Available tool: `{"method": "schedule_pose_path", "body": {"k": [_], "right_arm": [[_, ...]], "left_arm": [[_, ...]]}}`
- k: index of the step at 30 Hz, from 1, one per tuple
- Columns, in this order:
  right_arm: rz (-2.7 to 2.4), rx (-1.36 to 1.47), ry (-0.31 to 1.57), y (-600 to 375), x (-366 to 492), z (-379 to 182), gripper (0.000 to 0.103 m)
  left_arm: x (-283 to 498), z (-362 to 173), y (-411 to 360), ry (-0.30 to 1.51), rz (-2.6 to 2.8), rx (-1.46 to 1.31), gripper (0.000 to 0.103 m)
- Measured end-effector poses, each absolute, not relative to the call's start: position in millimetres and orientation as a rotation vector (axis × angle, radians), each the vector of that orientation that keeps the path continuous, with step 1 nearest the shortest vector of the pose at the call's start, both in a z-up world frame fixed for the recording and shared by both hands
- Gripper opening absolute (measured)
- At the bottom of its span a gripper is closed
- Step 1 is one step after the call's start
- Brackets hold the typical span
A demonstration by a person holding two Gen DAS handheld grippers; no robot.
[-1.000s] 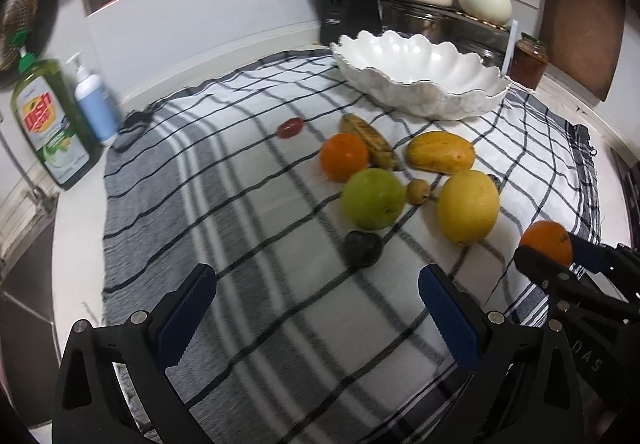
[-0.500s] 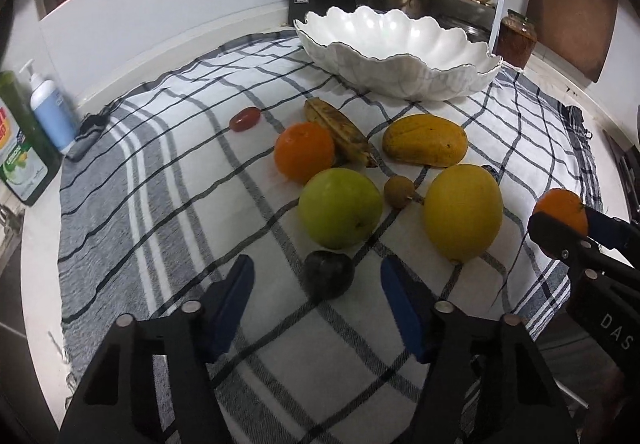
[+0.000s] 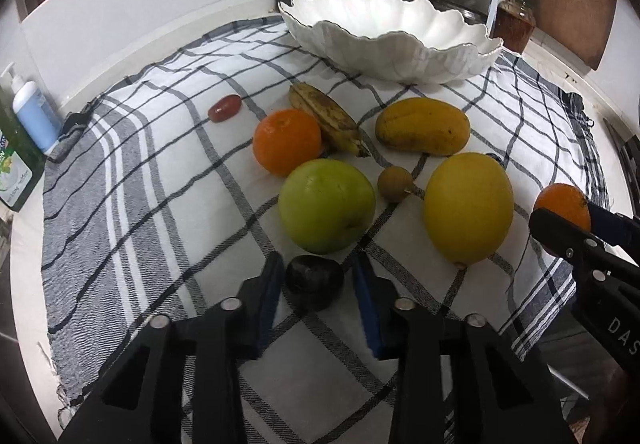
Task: Organize fruits
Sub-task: 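Lift the orange with the right tool while the left tool grasps the dark plum, then carry the orange and plum over the white bowl with both tools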
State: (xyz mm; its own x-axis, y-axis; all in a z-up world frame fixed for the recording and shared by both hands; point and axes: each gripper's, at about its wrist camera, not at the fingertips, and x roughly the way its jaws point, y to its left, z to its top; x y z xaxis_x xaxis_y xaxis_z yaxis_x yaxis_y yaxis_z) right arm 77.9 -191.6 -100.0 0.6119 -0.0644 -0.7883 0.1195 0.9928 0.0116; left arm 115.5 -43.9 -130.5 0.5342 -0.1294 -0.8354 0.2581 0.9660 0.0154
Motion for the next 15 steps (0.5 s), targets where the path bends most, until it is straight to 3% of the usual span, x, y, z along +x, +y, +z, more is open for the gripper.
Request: {"method": "schedule_pose_path", "body": {"k": [15], "right_arm": [[-0.108, 0.057, 0.879, -190.5, 71.2, -88.8, 0.048]], "left_arm": [[106.6, -116.8, -40.8, 0.947, -0.236, 0.150, 0.028]]}}
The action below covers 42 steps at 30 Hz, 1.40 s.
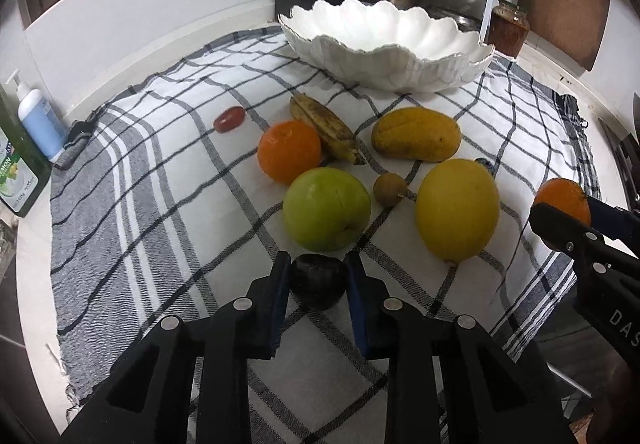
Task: Organize fruits
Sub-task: 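Carry the orange and plum over the white bowl with both tools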
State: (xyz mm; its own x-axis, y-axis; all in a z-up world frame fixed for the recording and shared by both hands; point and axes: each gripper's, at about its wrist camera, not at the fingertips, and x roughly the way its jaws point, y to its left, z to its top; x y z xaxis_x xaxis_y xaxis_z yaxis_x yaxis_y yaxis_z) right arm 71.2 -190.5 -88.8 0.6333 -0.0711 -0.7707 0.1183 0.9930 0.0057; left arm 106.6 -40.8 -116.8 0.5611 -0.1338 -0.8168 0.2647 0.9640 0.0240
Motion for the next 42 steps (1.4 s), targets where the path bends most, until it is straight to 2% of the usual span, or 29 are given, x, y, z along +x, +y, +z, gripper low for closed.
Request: {"method": "schedule_pose_path", "body": {"k": [19, 35, 42], "right_arm": [[-0.096, 0.062, 0.799, -201.6, 77.7, -46.8, 0.048], [-0.126, 0.040, 0.709, -233.3, 132.6, -11.2, 0.048], [-0.158, 0.025, 0.677, -246.1, 162.3, -1.7, 0.048]], "left_arm": [[116.3, -63.7, -50.4, 0.864, -0.257, 0.148, 0.028], [171.9, -19.5, -75.6, 0.762, -0.277, 0.165, 0.028], [204.9, -16.4, -87.7, 0.739, -0.263, 0.156, 0.028]]}}
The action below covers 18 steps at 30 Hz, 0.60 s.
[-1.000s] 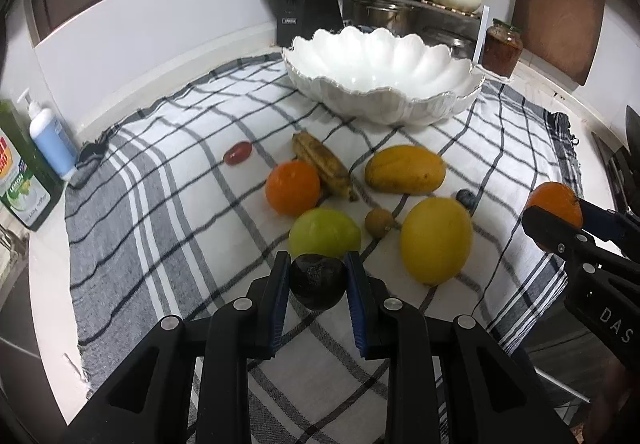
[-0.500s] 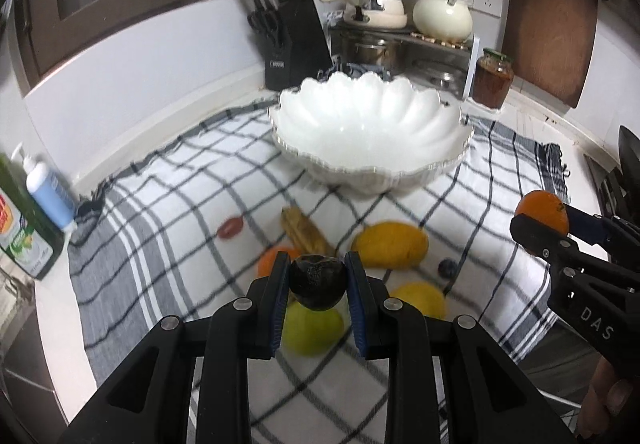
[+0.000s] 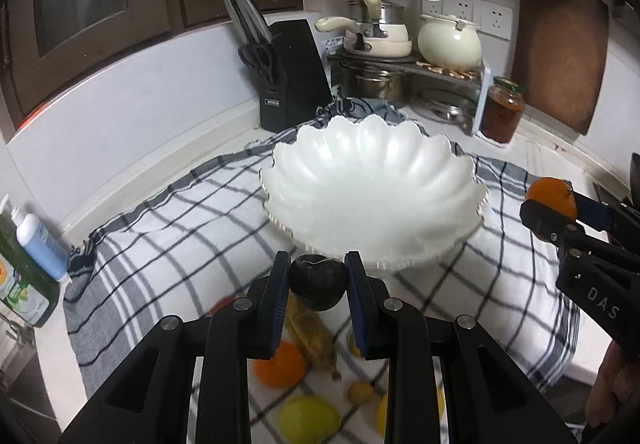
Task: Organize fruits
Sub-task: 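Carry the orange and plum over the white bowl with both tools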
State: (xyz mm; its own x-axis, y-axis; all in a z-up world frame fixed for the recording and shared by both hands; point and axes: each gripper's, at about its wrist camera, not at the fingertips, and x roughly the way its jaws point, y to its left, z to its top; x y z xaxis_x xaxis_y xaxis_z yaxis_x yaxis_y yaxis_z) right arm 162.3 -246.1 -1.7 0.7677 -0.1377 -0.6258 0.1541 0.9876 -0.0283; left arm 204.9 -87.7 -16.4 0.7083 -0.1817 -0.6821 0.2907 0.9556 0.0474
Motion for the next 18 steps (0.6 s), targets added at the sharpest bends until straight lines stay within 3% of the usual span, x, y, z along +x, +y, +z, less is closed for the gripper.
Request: {"method": "schedule_pose_path", "body": {"k": [18], "right_arm": [[-0.181, -0.001, 0.737, -265.9, 235.6, -22.3, 0.048]], "left_arm": [[281.6, -31.2, -110.6, 0.717, -0.239, 0.171, 0.028]]}}
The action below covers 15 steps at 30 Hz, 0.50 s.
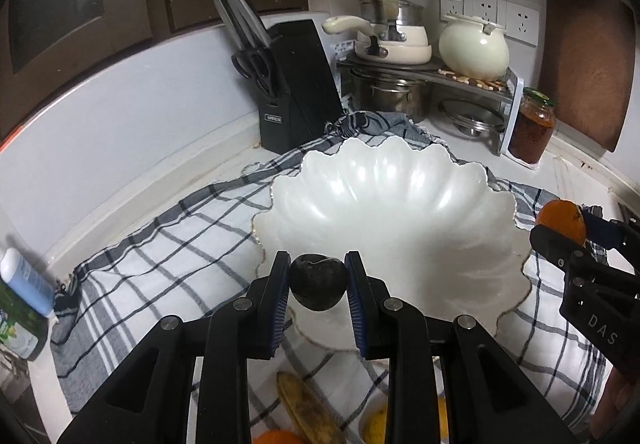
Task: Organize fruits
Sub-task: 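Carry the orange and plum over the white bowl with both tools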
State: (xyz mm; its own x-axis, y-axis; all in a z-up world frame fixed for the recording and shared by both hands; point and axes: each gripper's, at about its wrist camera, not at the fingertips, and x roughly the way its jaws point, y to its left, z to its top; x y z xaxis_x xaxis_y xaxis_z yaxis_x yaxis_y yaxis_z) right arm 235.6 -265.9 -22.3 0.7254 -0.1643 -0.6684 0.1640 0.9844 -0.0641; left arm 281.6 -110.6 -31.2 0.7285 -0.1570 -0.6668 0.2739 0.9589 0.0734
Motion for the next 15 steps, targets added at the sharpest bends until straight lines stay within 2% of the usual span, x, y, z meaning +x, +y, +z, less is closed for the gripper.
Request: {"method": "schedule_pose_path", "body": {"k": [12, 13, 15], "right_arm": [[-0.172, 0.000, 0.798, -271.5, 259.8, -44.7, 0.048], [-0.173, 0.001, 0.798, -272.0, 260.7, -44.8, 0.048], [-0.177, 0.000, 0.792, -271.8, 261.0, -44.1, 0.049]], "left_arm": [[307.4, -55.9, -116.2, 0.793, -0.261, 0.134, 0.031], [307.8, -57.1, -116.4, 0.796, -0.257, 0.134, 0.035], [306.4, -57.2, -115.3, 0.788, -0.247, 0.129, 0.060]]}}
